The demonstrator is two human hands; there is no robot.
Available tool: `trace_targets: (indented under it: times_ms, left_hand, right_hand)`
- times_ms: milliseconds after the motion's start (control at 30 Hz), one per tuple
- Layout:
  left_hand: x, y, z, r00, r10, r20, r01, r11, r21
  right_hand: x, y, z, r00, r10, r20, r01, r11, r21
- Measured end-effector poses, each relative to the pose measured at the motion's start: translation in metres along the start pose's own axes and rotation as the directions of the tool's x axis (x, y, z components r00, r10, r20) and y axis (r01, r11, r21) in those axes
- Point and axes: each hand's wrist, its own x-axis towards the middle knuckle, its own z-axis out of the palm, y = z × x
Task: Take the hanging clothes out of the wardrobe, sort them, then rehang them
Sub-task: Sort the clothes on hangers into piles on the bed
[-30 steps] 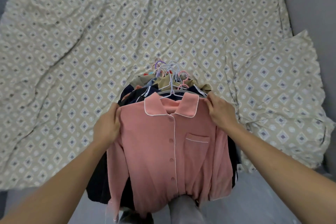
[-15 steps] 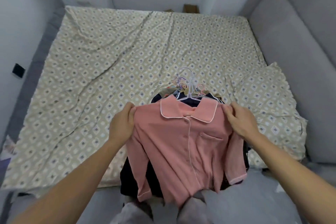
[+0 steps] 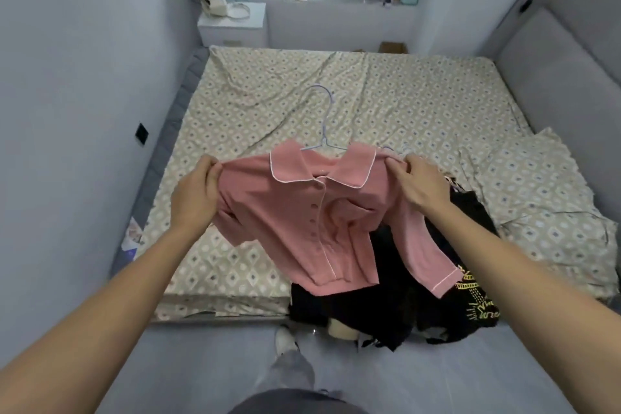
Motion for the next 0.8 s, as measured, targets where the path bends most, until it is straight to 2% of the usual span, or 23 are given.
trace_targets:
  times_ms: [233,467,800]
  left_hand:
    - [-0.082,-0.063,-0.095,0.99,-0.098,-0.103,0.099,0.995,0.006]
    - [-0.134,-0.143,-0.168,0.972,-0.134,-0.194,0.13,0.991,-0.033]
    - [-0.15,-0.277,-0.23,0.976,-0.199,-0.092,0.194,0.979,-0.065]
  right_hand:
    - [-0.078,-0.082,0.031,0.991,-0.116,-0.07,0.121,0.989,0.081]
    - [-0.155,-0.159,0.078,0.992,-0.129,-0.014,0.13,0.989,0.073]
    - [-0.238,-0.261,0.157,0.998,-0.055,0.032,0.054,0.998,0.017]
